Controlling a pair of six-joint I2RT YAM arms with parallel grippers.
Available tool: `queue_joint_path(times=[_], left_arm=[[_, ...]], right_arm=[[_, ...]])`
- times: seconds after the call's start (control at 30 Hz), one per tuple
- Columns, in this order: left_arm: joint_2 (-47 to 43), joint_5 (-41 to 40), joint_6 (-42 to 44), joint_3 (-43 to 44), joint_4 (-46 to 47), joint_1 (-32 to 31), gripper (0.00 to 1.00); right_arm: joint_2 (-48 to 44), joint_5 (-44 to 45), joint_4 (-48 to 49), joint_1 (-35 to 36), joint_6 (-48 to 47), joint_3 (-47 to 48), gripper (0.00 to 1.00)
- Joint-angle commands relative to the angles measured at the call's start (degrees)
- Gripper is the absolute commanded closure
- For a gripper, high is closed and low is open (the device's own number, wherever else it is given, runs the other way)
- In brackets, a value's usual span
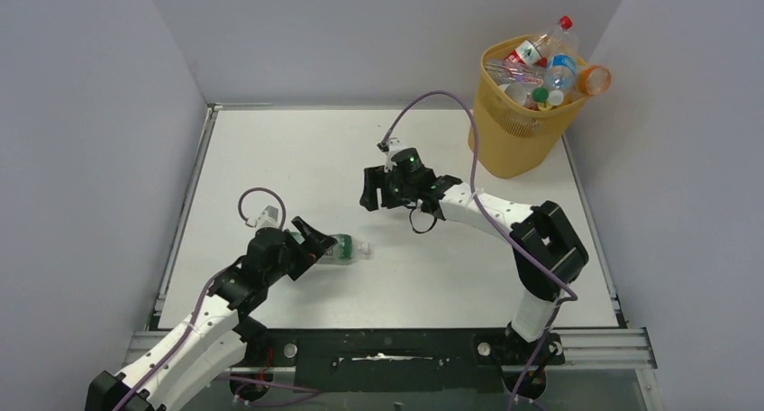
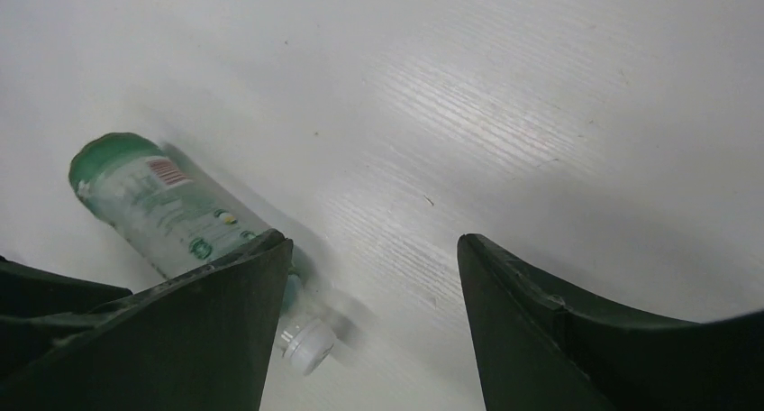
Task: Put the plastic bottles in the bin
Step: Adjust the plastic bottle at the center of the board.
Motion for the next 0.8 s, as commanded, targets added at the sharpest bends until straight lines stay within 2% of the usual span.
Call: queue_joint_path(times=[0.0, 0.23, 0.53, 0.77], left_arm=[[2.36, -1.04, -2.93, -0.09, 7.2, -1.56, 0.14], [4.27, -4.32, -3.59, -2.69, 8.41, -2.82, 0.13], [5.81, -6.92, -3.43, -3.39, 9.8, -2.87, 0.13], [10.68, -6.81, -2.24, -1.78, 12.29, -2.76, 0.12]], right_arm=[[3.18, -1.58, 2.15, 1.46, 1.63, 1.31, 0.31], [2.09, -2.45, 5.27, 5.54, 4.71, -5.17, 0.35], [-1.05, 1.21, 5.38, 13.59, 8.25, -10.88, 0.43], [-9.54, 7.0, -1.44, 10.77, 8.7, -11.59, 0.43]])
